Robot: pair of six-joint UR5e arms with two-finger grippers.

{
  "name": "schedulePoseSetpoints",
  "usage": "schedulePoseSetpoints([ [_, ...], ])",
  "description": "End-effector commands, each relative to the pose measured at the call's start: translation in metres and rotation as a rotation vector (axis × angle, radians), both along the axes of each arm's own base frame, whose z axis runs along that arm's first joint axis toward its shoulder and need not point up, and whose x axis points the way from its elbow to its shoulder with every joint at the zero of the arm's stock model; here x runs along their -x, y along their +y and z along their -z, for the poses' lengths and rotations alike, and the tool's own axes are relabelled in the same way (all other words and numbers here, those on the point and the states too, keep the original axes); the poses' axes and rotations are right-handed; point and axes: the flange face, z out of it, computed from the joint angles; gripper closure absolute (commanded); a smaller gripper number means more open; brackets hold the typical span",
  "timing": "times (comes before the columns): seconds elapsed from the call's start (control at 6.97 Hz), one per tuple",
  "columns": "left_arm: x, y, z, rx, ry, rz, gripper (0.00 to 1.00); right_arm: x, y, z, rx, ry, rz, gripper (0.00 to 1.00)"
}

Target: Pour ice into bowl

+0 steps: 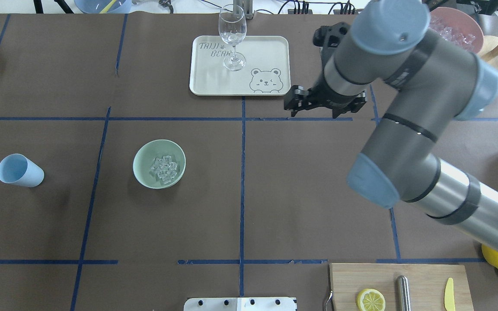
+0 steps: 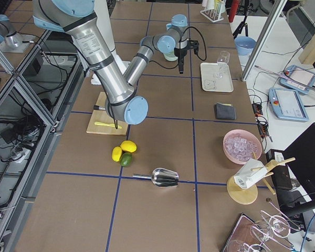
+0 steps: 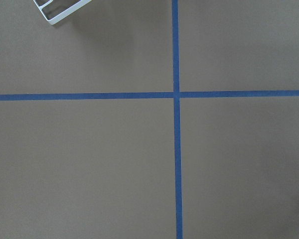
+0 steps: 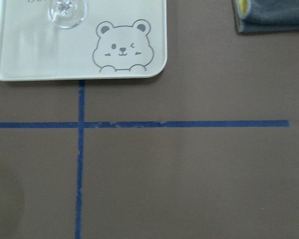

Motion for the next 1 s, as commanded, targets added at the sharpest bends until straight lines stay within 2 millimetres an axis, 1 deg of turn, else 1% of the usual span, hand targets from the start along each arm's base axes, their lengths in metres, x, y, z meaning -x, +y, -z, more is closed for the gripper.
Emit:
schedulePoseSetpoints([
  [0.0, 0.000, 0.000, 0.002, -0.010, 0.000, -0.004, 0.00, 0.133, 0.010, 0.014, 0.012, -0.053, -0.054, 0.00],
  [0.14, 0.000, -0.001, 0.007, -0.020, -0.001, -0.004, 0.00, 0.190, 0.005, 0.039, 0.010, -0.047, -0.072, 0.00],
  [0.29, 0.000, -0.001, 0.008, -0.021, -0.001, -0.004, 0.00, 0.220, 0.010, 0.067, 0.015, -0.065, -0.056, 0.00],
  [0.43, 0.000, -0.001, 0.008, -0.021, -0.001, -0.004, 0.00, 0.231, 0.024, 0.077, 0.002, -0.093, -0.037, 0.00],
  [0.57, -0.001, -0.002, 0.008, -0.022, 0.001, -0.005, 0.00, 0.242, 0.030, 0.074, -0.004, -0.107, -0.022, 0.00],
  [0.72, -0.001, -0.002, 0.008, -0.022, 0.001, -0.005, 0.00, 0.256, 0.032, 0.068, -0.010, -0.118, -0.015, 0.01],
  [0.86, -0.001, -0.002, 0.009, -0.024, 0.001, -0.005, 0.00, 0.276, 0.032, 0.074, -0.025, -0.106, -0.031, 0.01],
])
